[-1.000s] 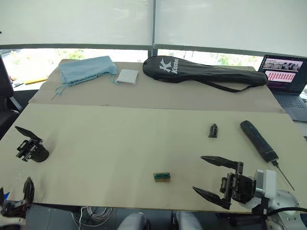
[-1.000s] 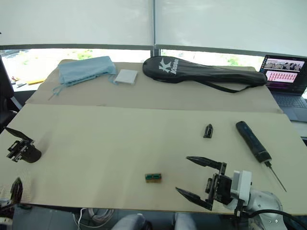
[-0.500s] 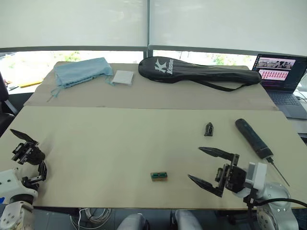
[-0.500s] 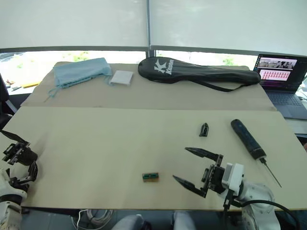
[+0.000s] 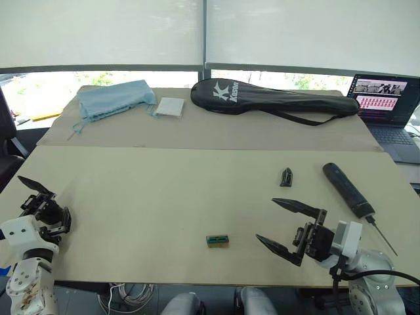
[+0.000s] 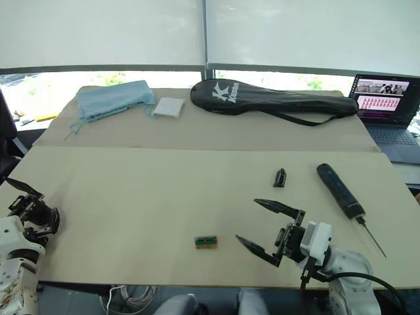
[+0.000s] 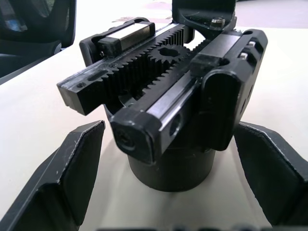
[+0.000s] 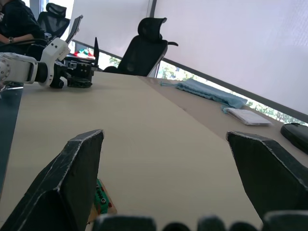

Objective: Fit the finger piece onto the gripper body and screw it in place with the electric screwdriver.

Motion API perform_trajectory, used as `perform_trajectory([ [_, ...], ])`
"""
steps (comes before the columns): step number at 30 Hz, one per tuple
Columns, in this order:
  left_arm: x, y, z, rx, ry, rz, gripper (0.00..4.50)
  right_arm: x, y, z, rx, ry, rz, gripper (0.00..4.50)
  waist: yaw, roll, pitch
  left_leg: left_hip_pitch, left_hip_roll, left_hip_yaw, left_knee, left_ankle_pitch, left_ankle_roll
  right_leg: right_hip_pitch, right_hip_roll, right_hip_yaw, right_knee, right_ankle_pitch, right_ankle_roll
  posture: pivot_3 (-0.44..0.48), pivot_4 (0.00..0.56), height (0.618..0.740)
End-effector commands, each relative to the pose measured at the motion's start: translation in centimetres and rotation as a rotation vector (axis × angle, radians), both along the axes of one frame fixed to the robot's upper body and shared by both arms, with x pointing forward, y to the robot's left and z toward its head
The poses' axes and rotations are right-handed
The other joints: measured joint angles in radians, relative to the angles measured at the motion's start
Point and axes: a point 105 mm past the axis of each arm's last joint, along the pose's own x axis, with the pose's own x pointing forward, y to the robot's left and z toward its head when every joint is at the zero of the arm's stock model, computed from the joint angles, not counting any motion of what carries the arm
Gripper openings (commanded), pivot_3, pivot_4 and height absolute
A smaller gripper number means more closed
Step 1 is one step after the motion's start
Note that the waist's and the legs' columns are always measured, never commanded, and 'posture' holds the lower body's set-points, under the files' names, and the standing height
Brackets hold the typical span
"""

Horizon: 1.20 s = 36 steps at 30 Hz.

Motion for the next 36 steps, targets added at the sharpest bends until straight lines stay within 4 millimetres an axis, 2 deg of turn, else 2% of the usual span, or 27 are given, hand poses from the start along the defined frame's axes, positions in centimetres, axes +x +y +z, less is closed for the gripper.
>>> perform_trajectory([
  [1,-0.2,0.0,-0.9,-0.012,0.027,-0.002,3.12,-0.4,0.2,1.1,-0.007,-0.050,0.008,4.50,0.000,0.001,0.000,0.000,0.000,0.000,0.000,0.000,0.000,0.000,-0.001,0.000,0.000,0.000,0.000,0.000,0.150,0.740],
  [3,-0.3,0.0,-1.1,-0.026,0.020,-0.006,2.26,-0.5,0.2,1.1,-0.011,-0.050,0.005,4.50,-0.001,0.001,-0.001,0.000,0.000,0.000,0.000,0.000,0.000,0.000,-0.002,0.000,0.000,0.000,0.000,0.000,0.150,0.740],
  [7,-0.1,-0.8,-0.5,-0.068,-0.058,-0.054,2.28,-0.8,-0.1,1.0,-0.025,-0.036,0.005,4.50,0.000,0.002,-0.001,0.000,0.000,0.000,0.000,0.000,0.000,0.000,-0.002,0.000,0.000,0.000,0.000,0.000,0.150,0.740],
  [9,0.4,-1.7,0.5,-0.072,-0.106,-0.111,2.28,-0.7,-0.4,1.1,-0.034,-0.033,0.002,4.50,0.000,0.002,-0.001,0.000,0.000,0.000,0.000,0.000,0.000,0.000,-0.003,0.000,0.000,0.000,0.000,0.000,0.150,0.740],
  [13,2.6,-6.3,5.0,-0.006,-0.245,-0.380,2.28,-1.0,-1.6,1.2,-0.066,-0.018,-0.020,4.50,0.015,-0.004,0.002,-0.002,-0.001,-0.001,0.001,0.000,0.000,0.000,-0.006,0.000,-0.001,0.000,0.001,0.000,0.150,0.740],
  [17,3.9,-10.3,6.8,0.047,-0.247,-0.578,2.28,-1.9,-2.3,0.6,-0.086,0.018,-0.033,4.50,0.015,-0.014,0.003,-0.004,-0.001,-0.004,0.002,0.000,0.000,0.000,-0.004,-0.001,-0.002,0.000,0.000,0.000,0.150,0.740],
  [20,4.8,-14.8,7.8,0.118,-0.224,-0.790,2.28,-2.7,-3.2,0.1,-0.109,0.043,-0.062,4.50,0.011,-0.014,0.004,-0.005,-0.001,-0.003,0.002,0.000,0.000,0.000,-0.004,-0.001,-0.002,0.000,0.000,0.000,0.150,0.740],
  [25,5.5,-22.7,7.0,0.282,-0.152,-1.144,2.28,-3.9,-3.7,-0.1,-0.117,0.076,-0.090,4.50,0.010,-0.009,0.005,-0.005,-0.001,-0.002,0.001,0.000,0.000,0.001,-0.003,-0.001,-0.002,0.000,0.000,0.000,0.150,0.740],
  [28,5.8,-25.9,6.4,0.301,-0.139,-1.252,2.28,-4.3,-3.4,0.0,-0.111,0.088,-0.094,4.50,0.002,-0.007,0.005,-0.005,-0.001,-0.001,0.001,0.000,0.000,0.001,-0.002,0.000,-0.001,0.000,0.000,0.000,0.150,0.740],
  [31,6.0,-28.4,6.0,0.298,-0.144,-1.321,2.28,-4.7,-2.9,0.4,-0.104,0.088,-0.106,4.50,-0.004,-0.007,0.005,-0.005,0.000,-0.002,0.001,0.001,-0.002,0.000,-0.002,0.001,-0.001,0.000,0.000,0.000,0.150,0.740],
  [36,6.4,-31.2,4.7,0.305,-0.119,-1.376,2.28,-5.2,-2.3,0.7,-0.096,0.093,-0.117,4.50,-0.008,-0.007,0.005,-0.005,0.001,-0.002,0.001,0.001,-0.002,0.000,-0.002,0.002,-0.001,0.000,-0.001,0.000,0.150,0.740],
])
